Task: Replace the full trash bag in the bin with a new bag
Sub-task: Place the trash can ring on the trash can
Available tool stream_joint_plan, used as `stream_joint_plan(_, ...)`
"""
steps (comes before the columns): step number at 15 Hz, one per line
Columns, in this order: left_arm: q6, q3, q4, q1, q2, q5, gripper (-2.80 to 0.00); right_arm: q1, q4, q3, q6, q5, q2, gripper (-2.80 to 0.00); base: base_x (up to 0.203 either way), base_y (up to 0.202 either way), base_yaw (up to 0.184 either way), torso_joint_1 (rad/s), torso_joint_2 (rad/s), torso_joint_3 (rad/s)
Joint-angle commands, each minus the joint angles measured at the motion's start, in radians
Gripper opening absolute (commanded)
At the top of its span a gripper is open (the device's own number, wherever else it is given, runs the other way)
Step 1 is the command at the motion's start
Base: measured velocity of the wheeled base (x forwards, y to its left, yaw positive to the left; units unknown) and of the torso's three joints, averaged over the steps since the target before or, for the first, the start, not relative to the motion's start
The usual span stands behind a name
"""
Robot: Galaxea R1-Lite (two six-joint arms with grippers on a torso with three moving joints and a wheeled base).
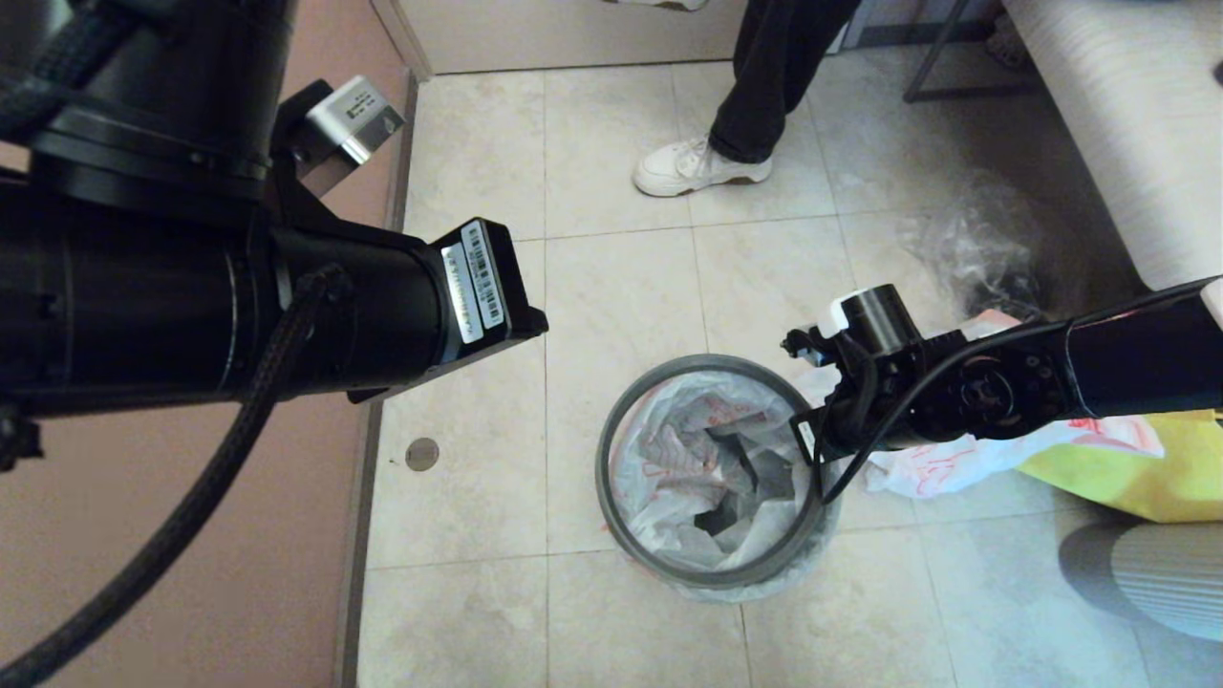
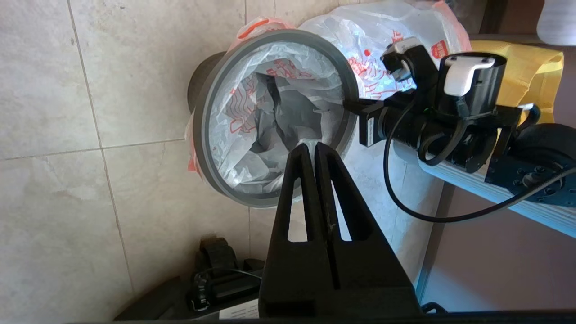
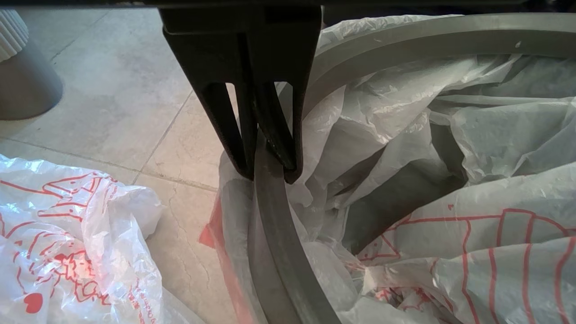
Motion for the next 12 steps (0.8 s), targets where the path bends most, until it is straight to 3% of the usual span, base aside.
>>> stream_joint_plan(1, -0.004, -0.002, 0.003, 0.003, -0.006, 0.003, -2.80, 0.001, 0.003, 0.000, 0.000, -0.002, -0.002, -2.80, 0.000, 0.000, 0.000, 0.000, 0.00, 0.000)
stream_joint_plan(12, -0.004, -0.007, 0.003, 0.015, -0.006, 0.002, -2.80, -0.002, 0.033, -0.032, -0.001, -0.028, -0.022, -2.80, 0.000, 0.000, 0.000, 0.000, 0.00, 0.000)
